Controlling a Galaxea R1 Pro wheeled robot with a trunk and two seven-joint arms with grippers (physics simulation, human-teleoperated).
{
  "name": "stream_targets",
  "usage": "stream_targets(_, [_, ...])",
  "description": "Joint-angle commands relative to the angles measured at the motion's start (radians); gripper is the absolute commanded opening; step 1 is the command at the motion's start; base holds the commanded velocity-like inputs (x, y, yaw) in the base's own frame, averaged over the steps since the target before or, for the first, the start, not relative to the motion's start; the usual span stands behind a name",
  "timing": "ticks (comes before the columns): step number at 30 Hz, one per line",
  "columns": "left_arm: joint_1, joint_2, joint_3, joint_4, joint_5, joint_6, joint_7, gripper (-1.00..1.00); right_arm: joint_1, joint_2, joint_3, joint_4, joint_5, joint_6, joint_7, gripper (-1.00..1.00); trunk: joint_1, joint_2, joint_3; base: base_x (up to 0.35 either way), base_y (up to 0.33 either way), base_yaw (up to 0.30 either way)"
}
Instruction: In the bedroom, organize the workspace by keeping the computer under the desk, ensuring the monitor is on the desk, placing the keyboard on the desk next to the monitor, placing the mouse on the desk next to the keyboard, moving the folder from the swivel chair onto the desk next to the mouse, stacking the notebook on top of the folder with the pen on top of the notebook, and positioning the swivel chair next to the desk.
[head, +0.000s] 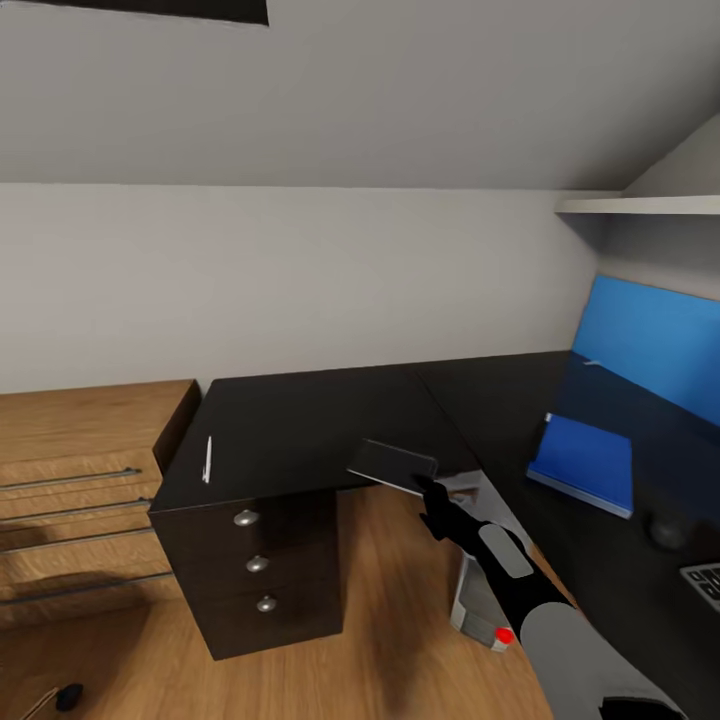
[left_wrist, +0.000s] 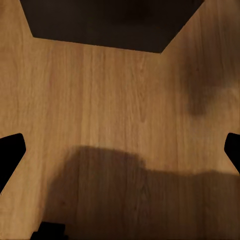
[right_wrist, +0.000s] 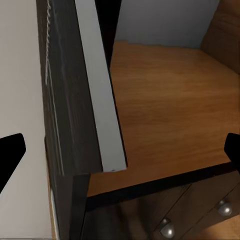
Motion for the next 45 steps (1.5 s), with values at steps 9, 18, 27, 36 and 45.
stream_targets(9, [0.000, 0.001, -0.003, -0.002, 0.009, 0.003, 0.008, 1.00, -0.001, 0.001, 0.007, 0.000, -0.004, 0.006, 0.002, 1.00, 0.000, 0.000, -0.001, 0.032, 0.071, 0.000])
stream_targets(18, [0.000, 0.000, -0.003, -0.001, 0.010, 0.003, 0.009, 1.00, -0.001, 0.001, 0.007, -0.002, -0.006, 0.007, 0.000, 1.00, 0.000, 0.000, -0.001, 0.001, 0.054, 0.000])
stream_targets(27, [0.000, -0.002, -0.005, 0.008, 0.010, 0.003, 0.012, 1.00, -0.001, -0.001, 0.003, -0.007, -0.003, 0.005, 0.001, 1.00, 0.000, 0.000, -0.001, 0.000, 0.002, 0.000])
stream_targets(36, [0.000, -0.012, -0.006, 0.016, 0.010, 0.003, 0.012, 1.00, -0.001, -0.005, -0.003, -0.008, -0.003, -0.023, 0.002, 1.00, 0.000, 0.000, -0.001, 0.000, 0.000, 0.000])
stream_targets(45, [0.000, -0.017, -0.006, 0.018, 0.010, 0.003, 0.012, 1.00, -0.001, -0.005, -0.004, -0.008, -0.006, -0.029, 0.002, 1.00, 0.000, 0.000, -0.001, 0.000, 0.000, 0.000])
